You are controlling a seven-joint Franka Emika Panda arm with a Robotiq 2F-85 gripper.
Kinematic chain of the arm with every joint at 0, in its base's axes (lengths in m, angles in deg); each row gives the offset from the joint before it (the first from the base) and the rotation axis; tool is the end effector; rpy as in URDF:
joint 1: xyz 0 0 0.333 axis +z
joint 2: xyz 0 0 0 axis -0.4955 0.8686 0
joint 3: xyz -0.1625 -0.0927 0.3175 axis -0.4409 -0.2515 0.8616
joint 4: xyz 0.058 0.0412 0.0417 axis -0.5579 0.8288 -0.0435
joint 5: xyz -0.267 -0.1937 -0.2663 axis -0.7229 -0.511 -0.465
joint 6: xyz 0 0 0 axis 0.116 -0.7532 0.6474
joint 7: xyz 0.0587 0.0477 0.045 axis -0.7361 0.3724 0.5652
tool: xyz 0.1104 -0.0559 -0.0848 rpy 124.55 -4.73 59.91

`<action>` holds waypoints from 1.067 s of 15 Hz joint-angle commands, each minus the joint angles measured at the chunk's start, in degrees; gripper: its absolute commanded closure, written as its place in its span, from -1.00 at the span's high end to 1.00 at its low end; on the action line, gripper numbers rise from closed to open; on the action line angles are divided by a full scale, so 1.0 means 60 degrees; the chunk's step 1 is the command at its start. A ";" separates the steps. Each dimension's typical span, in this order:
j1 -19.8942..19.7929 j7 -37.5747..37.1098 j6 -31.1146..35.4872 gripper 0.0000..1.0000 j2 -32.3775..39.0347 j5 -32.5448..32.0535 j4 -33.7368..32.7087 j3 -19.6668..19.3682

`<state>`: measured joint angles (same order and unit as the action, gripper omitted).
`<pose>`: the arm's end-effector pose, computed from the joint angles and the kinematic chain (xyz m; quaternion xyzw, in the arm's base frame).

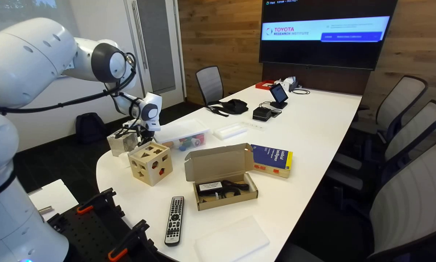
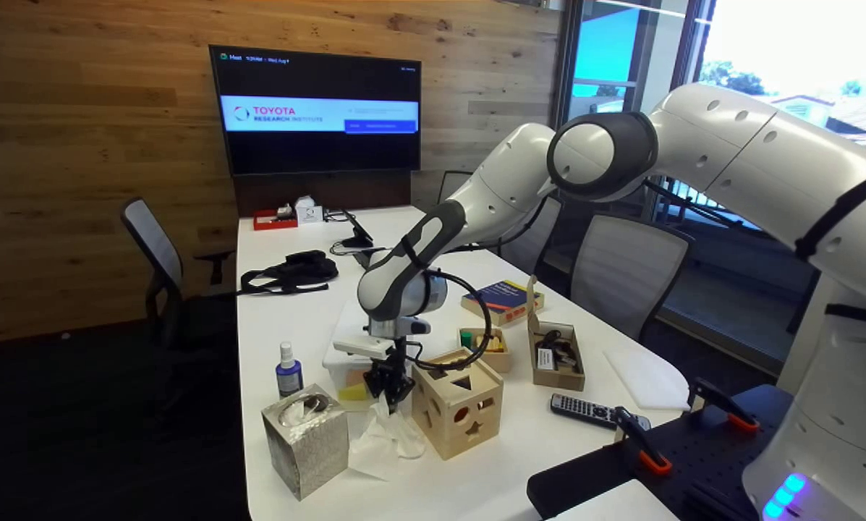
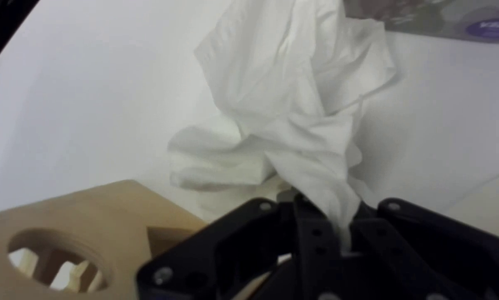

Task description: Clean the remote with a paper towel

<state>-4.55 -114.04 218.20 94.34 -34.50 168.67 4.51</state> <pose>0.6045 0.4113 -0.0287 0.8595 -0.4824 -0.1681 0.0174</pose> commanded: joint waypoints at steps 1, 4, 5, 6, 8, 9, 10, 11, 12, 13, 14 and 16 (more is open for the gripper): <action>-0.0758 0.1345 0.0382 -0.99 -0.1263 0.0557 0.1074 0.0599; -0.1140 0.1901 0.0066 -0.99 -0.2278 0.1039 0.1524 0.0770; -0.1235 0.1943 -0.0043 -0.99 -0.2626 0.1210 0.1656 0.0785; -0.1294 0.1898 -0.0210 -0.99 -0.3018 0.1371 0.1813 0.0754; -0.1173 0.1287 -0.0652 -0.99 -0.3829 0.1439 0.2129 0.0396; -0.1027 0.0732 -0.0832 -0.99 -0.4266 0.1304 0.2345 0.0093; -0.0930 0.0211 -0.1057 -0.99 -0.4653 0.1099 0.2548 -0.0188; -0.0871 -0.0321 -0.1335 -0.99 -0.4980 0.0918 0.2716 -0.0424; -0.0879 -0.0702 -0.1598 -0.99 -0.5304 0.0719 0.2959 -0.0635; -0.0891 -0.1099 -0.1874 -0.99 -0.5576 0.0538 0.3155 -0.0799; -0.0960 -0.1426 -0.2122 -0.99 -0.5907 0.0335 0.3485 -0.0967; -0.1101 -0.2051 -0.2568 -0.99 -0.6450 -0.0054 0.4098 -0.1258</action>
<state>-10.55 -120.95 205.54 62.18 -32.32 185.75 -0.91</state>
